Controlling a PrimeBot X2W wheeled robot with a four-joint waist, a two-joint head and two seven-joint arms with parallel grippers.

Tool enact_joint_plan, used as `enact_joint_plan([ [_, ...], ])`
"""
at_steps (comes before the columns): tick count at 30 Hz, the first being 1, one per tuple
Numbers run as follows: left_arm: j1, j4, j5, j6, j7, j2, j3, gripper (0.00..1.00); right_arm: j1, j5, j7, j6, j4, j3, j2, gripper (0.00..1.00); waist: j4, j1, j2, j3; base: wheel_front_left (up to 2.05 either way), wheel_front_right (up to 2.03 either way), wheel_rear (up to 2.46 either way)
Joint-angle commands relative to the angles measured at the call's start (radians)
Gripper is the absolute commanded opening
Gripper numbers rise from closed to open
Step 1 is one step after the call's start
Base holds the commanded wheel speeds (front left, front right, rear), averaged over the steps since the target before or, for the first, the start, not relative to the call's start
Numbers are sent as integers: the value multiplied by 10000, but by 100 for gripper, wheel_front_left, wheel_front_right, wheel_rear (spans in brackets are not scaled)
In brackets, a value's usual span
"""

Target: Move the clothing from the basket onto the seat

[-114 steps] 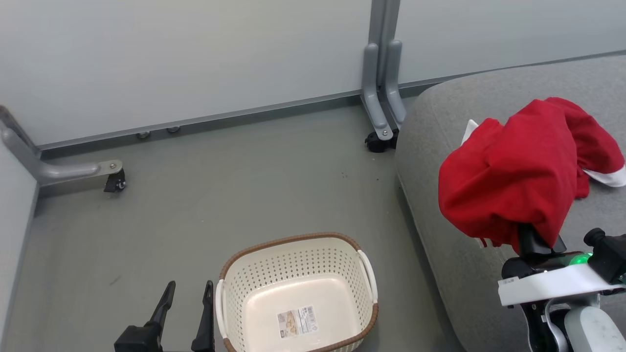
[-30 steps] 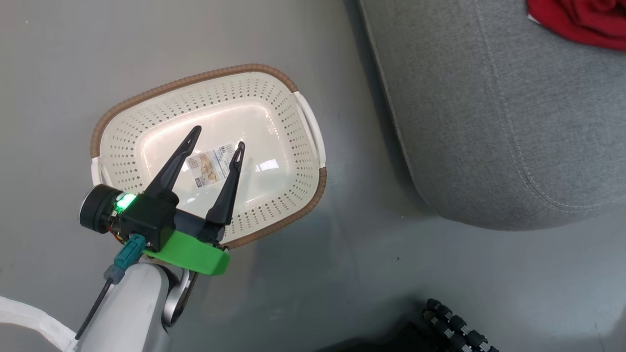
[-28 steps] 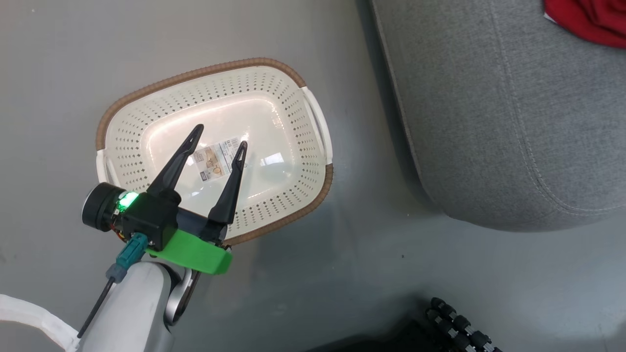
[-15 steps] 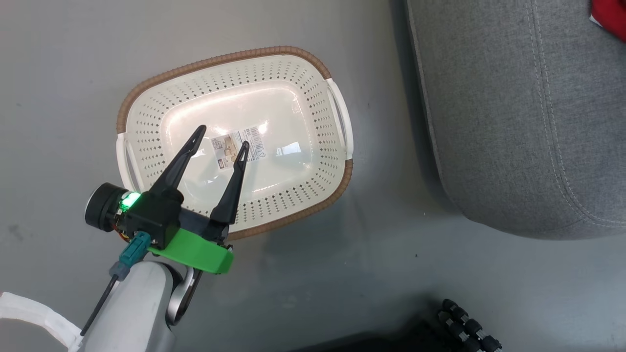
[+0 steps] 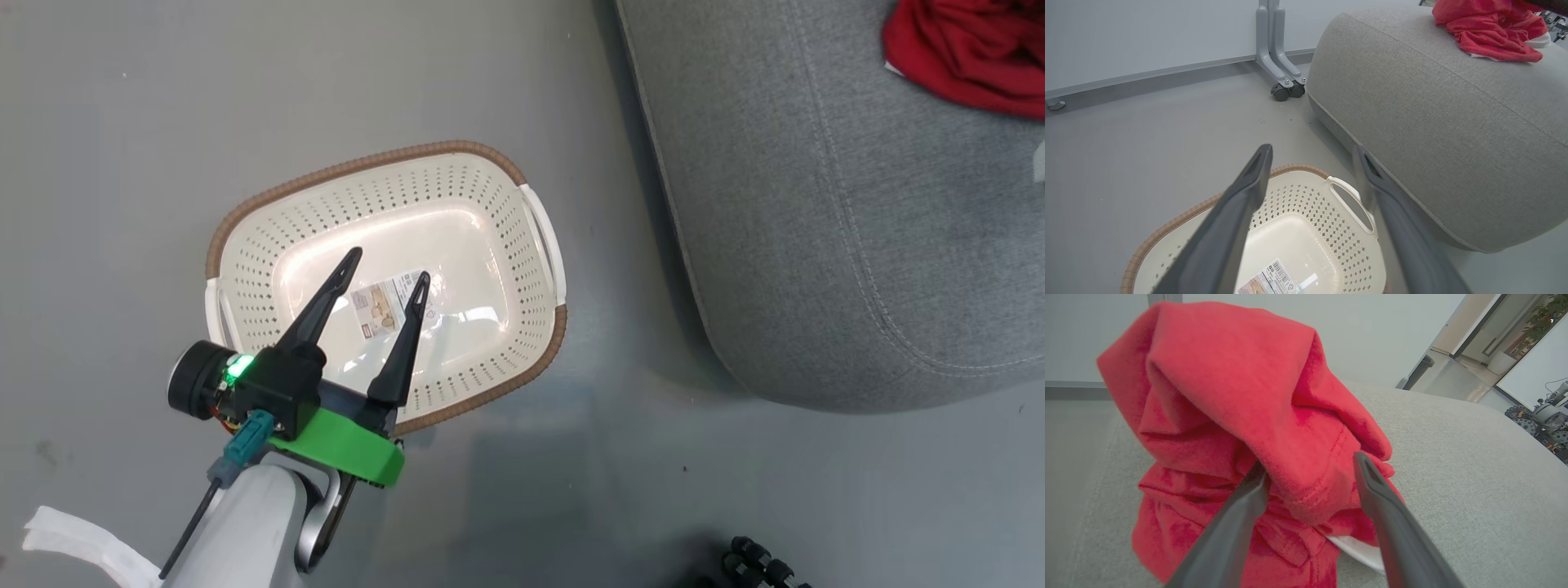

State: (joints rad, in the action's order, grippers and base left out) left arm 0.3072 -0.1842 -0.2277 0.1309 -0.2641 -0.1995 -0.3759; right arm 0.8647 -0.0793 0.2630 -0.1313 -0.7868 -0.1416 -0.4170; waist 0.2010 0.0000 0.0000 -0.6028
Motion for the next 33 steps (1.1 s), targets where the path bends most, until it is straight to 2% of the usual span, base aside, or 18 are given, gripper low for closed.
enact_joint_plan([
  [1,-218,-66,-10,-5,0,53,55,100,-267,-198,25,10,-5,197,-99,100,264,0,0,755,0,0,0],
  [8,-632,-213,-29,-5,0,451,281,100,-1261,-1050,27,12,955,1150,-532,100,411,0,0,2080,0,0,0],
  [15,-1285,-171,42,-5,-1,804,713,100,-2652,-2015,25,12,3349,962,-631,100,361,0,0,3361,0,0,0],
  [19,-1625,-123,102,-5,0,953,961,100,-3472,-2240,27,12,4620,707,-420,100,280,0,0,3905,0,0,0],
  [28,-2484,65,228,-5,0,1244,1645,100,-5411,-2706,25,12,7090,392,622,100,-146,0,0,5159,0,0,0],
  [33,-2812,202,247,-5,0,1350,2031,100,-6382,-2899,24,2,7689,985,1011,100,-643,0,0,5579,0,0,0],
])
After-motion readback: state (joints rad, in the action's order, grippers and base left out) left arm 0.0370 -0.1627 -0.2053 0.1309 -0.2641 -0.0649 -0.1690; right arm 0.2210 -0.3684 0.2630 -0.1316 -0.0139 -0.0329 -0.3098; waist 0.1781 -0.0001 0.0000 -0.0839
